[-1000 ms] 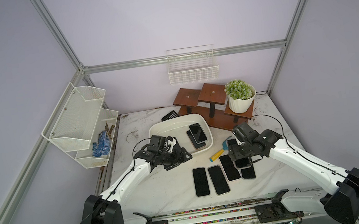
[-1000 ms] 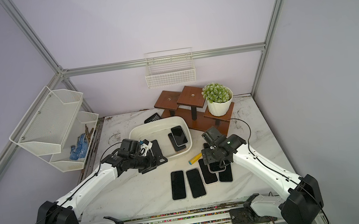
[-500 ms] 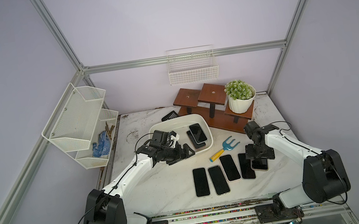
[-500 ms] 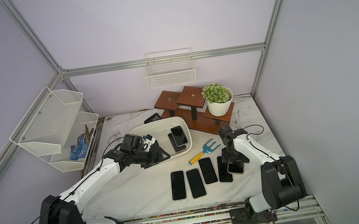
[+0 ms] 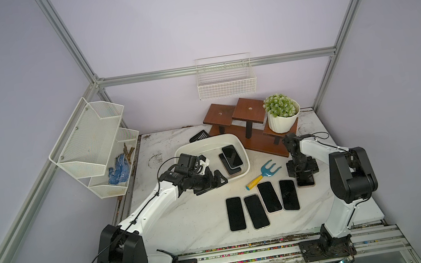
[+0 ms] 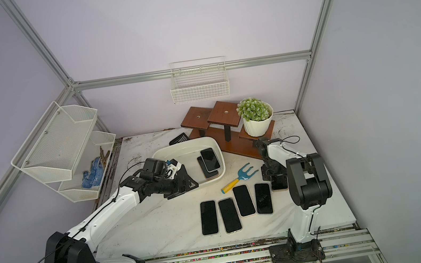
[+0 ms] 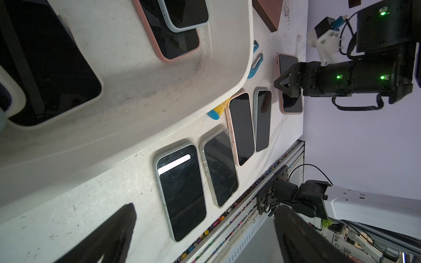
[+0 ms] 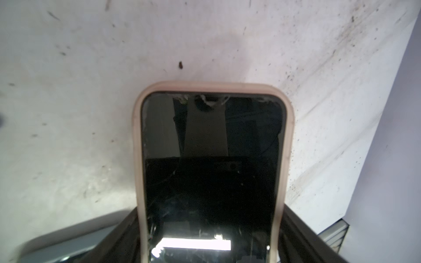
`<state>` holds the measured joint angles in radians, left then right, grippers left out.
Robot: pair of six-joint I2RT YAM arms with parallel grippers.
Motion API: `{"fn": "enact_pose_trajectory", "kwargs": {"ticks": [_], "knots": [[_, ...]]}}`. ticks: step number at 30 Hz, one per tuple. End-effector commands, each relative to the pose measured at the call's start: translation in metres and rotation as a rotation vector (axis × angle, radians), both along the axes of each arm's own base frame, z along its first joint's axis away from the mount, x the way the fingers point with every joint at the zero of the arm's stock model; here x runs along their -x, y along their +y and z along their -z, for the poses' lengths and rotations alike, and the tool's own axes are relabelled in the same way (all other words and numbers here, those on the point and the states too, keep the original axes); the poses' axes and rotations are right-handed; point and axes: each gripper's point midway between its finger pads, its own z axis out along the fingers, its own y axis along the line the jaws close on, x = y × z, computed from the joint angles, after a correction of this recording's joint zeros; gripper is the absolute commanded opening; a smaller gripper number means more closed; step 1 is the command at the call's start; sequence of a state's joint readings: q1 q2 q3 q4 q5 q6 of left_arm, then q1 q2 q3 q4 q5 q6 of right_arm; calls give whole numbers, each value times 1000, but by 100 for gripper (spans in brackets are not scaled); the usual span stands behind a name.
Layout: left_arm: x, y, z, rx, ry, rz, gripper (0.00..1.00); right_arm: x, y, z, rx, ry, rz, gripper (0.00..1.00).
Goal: Take the phone out of the storage box
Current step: Place the phone at the center of the board.
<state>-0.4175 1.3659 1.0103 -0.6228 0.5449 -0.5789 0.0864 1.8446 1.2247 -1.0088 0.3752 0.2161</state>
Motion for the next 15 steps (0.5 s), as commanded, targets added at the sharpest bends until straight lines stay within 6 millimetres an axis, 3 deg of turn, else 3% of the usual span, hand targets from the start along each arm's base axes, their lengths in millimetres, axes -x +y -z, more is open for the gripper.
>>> {"fn": "enact_pose_trajectory", "kwargs": {"ticks": [1, 7, 10, 15], "knots": [[1, 4, -14, -1, -64, 6, 98, -5, -12, 1, 60, 22, -74, 56], [4, 9, -15, -17, -71, -8, 98, 9, -9, 26, 37, 95, -88, 63], [4, 11, -15, -21, -69, -20, 99, 13, -7, 32, 22, 122, -71, 84], [0, 15, -16, -32, -75, -41, 100, 14, -2, 31, -7, 119, -55, 95]]}}
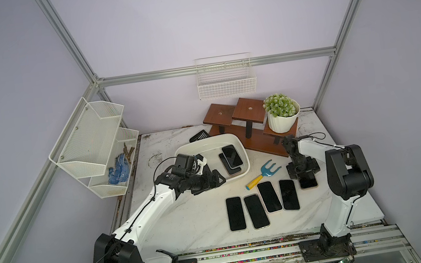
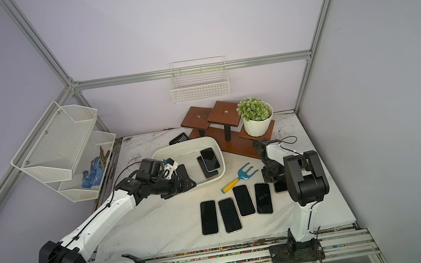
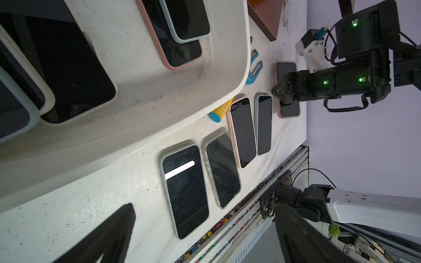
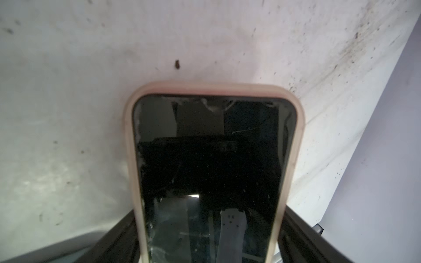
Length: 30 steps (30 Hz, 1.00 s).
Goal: Take the phone out of the storage box
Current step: Place the phone at the center of the board.
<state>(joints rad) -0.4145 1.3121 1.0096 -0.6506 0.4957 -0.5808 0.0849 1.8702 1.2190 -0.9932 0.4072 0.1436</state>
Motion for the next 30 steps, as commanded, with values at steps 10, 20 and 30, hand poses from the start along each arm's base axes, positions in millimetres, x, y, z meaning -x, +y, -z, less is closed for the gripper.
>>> {"fn": "enact_pose_trajectory", "kwargs": {"ticks": [10, 20, 30], "knots": [[-6, 20, -8, -31, -46, -62, 100, 1, 7, -4, -55, -7, 48, 99], [-16, 50, -12, -58, -59, -178, 100, -29, 85, -143, -542, -476, -3, 99], [-23, 65, -11, -83, -45, -257, 100, -3, 196, -212, -906, -590, -213, 99]]}}
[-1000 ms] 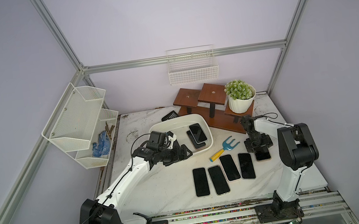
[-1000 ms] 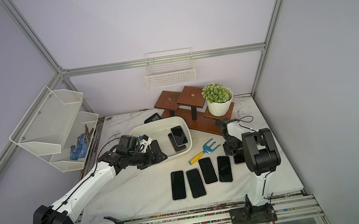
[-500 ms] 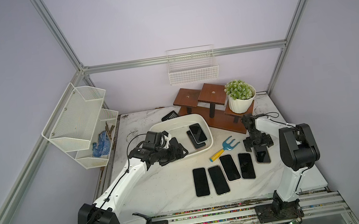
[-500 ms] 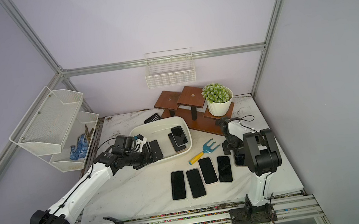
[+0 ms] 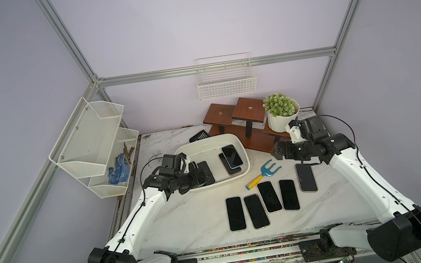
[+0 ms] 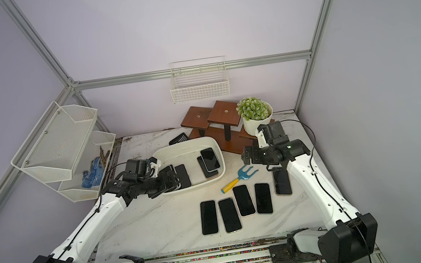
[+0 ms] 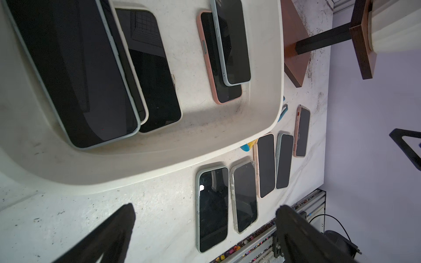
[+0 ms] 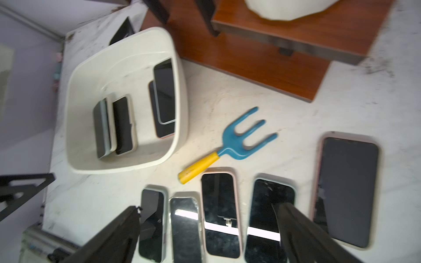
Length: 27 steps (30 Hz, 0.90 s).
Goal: Take the phone out of the storage box
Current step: Place the phone at the center of the board.
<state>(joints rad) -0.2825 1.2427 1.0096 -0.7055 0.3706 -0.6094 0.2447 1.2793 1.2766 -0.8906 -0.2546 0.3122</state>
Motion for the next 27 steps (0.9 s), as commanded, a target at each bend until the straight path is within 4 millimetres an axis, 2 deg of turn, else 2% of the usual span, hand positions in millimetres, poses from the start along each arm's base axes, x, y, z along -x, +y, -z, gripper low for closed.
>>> {"fn": "enact_pose_trajectory", "kwargs": {"ticks": [1, 4, 10, 14, 17, 20, 25, 27], "knots": [[-1, 6, -4, -4, -11, -35, 100, 0, 42, -10, -90, 3, -91, 99], [1, 7, -4, -4, -9, -46, 100, 0, 75, -11, -92, -7, -145, 99], [8, 13, -6, -10, -14, -65, 100, -15, 126, 1, -23, 2, -194, 99], [14, 15, -8, -2, -19, -74, 100, -31, 164, 26, 87, 35, -247, 100], [18, 17, -13, 6, -27, -79, 99, -43, 185, 46, 168, 72, -272, 95], [22, 21, -17, 7, -33, -88, 99, -59, 194, 70, 232, 110, -263, 92], [33, 28, -19, 2, -32, -98, 99, -83, 197, 111, 342, 164, -233, 92], [37, 31, -18, -6, -33, -101, 99, -90, 199, 122, 367, 178, -224, 92]]}}
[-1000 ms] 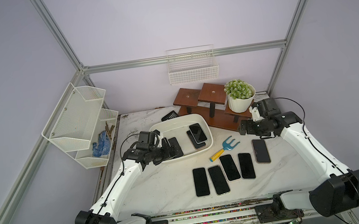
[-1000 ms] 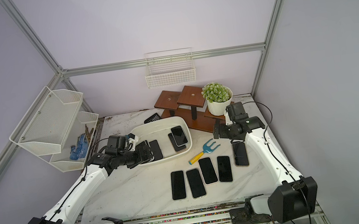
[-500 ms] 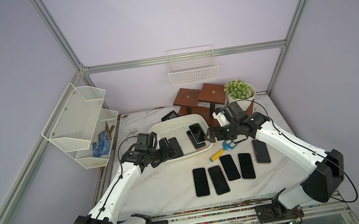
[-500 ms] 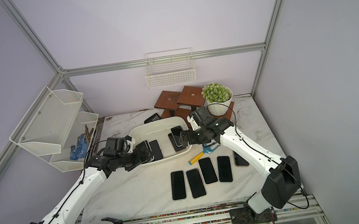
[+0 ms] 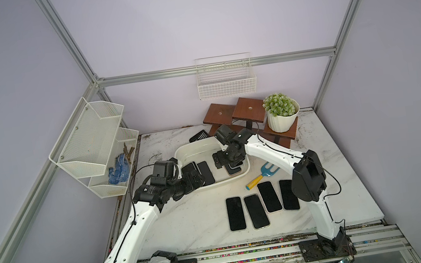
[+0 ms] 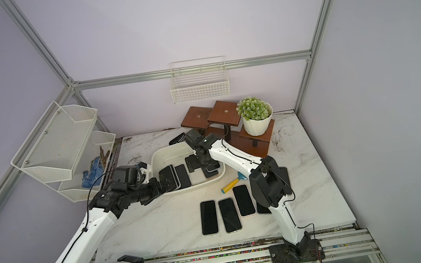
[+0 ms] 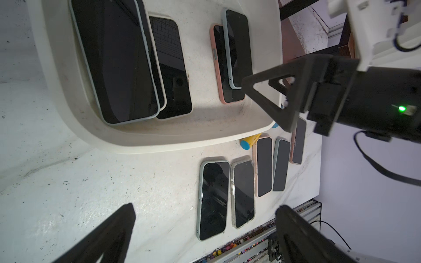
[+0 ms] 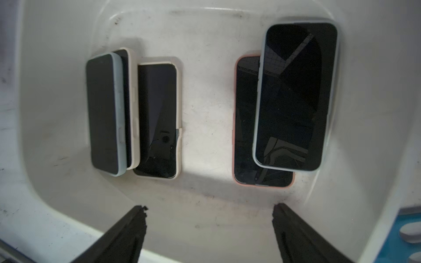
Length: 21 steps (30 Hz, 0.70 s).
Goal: Take the phone out of the storage box
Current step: Place the phone at the center of the board, then pick up the phone from the storage box.
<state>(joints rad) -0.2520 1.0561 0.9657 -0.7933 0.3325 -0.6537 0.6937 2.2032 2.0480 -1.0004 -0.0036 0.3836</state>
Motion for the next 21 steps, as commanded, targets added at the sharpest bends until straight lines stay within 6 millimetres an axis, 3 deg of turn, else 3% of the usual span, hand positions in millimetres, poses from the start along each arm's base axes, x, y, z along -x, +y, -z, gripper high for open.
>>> {"fn": "enact_pose_trajectory", "kwargs": {"ticks": [1, 13, 21], "knots": [[10, 8, 4, -15, 8, -16, 99, -8, -12, 12, 97, 8, 21, 92], [23, 26, 12, -65, 33, -44, 99, -20, 0, 69, 111, 86, 13, 91], [24, 32, 15, -94, 42, -49, 99, -8, 28, 94, -5, 199, -43, 89]]}}
